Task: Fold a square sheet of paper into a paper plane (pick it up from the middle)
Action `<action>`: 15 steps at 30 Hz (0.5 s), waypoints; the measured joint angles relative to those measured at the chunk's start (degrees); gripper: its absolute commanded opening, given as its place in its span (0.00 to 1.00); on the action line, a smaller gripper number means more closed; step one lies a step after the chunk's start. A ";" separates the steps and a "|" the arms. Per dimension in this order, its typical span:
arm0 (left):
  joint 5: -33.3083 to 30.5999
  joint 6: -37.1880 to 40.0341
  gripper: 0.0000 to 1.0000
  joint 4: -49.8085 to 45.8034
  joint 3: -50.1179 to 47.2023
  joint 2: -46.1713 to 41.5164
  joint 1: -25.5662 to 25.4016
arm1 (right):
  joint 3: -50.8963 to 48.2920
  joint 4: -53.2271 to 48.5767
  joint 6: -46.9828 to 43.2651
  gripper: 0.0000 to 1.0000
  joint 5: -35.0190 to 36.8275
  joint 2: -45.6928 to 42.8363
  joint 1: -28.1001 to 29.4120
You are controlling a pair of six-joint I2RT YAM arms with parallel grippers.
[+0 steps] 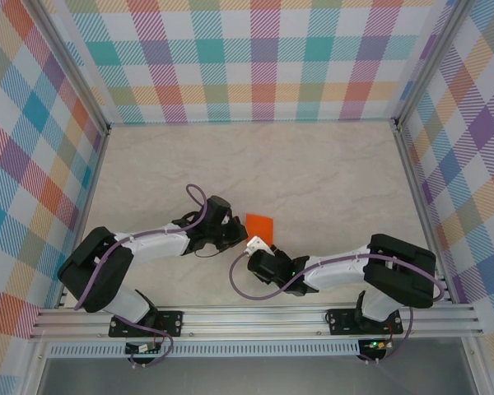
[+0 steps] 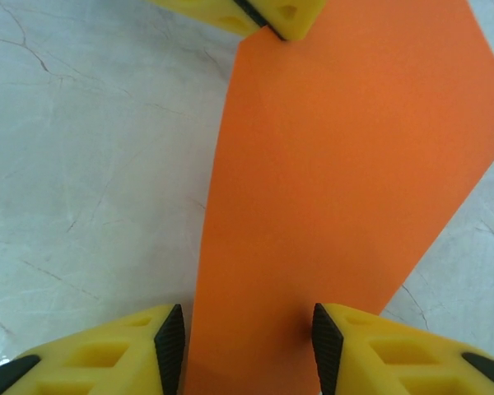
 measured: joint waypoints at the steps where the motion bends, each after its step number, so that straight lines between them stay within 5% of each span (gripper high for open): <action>1: 0.00 0.00 0.00 0.00 0.04 0.00 0.00 | 0.02 0.00 0.00 0.43 0.48 0.20 0.26; 15: -0.50 0.02 0.06 -2.19 0.66 -0.33 0.00 | 0.15 -0.02 1.95 0.11 3.78 1.16 0.92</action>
